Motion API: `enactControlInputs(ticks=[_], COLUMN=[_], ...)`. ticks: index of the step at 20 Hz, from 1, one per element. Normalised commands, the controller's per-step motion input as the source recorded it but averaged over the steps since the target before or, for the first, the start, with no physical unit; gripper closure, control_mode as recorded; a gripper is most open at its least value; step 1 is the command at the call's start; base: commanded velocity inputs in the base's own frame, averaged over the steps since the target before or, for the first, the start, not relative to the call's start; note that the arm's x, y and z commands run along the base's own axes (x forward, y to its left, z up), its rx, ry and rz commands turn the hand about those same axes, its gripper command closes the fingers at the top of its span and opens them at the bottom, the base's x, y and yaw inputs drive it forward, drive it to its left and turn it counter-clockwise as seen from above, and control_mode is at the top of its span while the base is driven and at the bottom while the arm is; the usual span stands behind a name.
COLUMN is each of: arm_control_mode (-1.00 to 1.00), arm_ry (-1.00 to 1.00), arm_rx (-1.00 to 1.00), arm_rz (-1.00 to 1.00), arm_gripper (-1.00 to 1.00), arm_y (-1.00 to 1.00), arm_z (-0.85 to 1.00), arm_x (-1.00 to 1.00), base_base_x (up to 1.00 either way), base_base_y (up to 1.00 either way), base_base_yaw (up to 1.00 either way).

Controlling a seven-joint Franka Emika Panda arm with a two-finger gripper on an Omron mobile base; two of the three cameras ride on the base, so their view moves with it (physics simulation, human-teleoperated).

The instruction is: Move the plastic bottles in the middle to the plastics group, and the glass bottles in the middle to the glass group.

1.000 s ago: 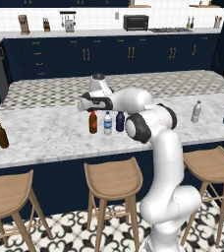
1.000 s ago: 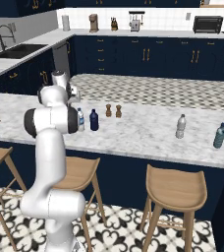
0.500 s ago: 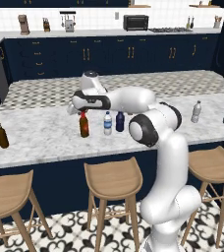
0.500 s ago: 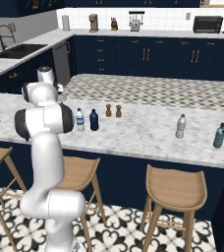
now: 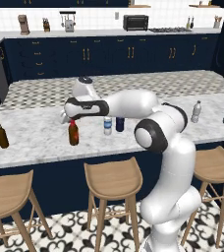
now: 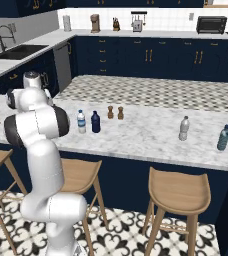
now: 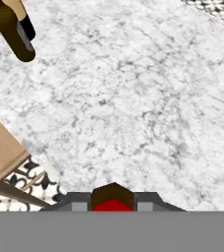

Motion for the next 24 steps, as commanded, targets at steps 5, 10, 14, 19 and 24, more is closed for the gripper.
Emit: enactControlInputs(ticks=[5,10,14,19,24], arm_control_mode=[-1.0,-1.0,-1.0,-1.0,-1.0], arm_ry=[-0.04,0.0,0.01,0.0,0.12], arm_rx=[0.0,0.0,0.0,0.01,0.01], arm_rz=[0.02,0.02,0.05,0.06,0.12], arm_gripper=[1.0,1.0,1.0,1.0,1.0], arm_y=[0.83,0.75,0.48,0.34,0.47], arm_z=[0.27,0.16,0.06,0.0,0.0], arm_x=[-0.02,0.0,0.0,0.05,0.41], base_base_x=[0.0,0.0,0.0,0.0,0.0], base_base_y=[0.0,0.0,0.0,0.0,0.0], base_base_yaw=[0.0,0.0,0.0,0.0,0.0])
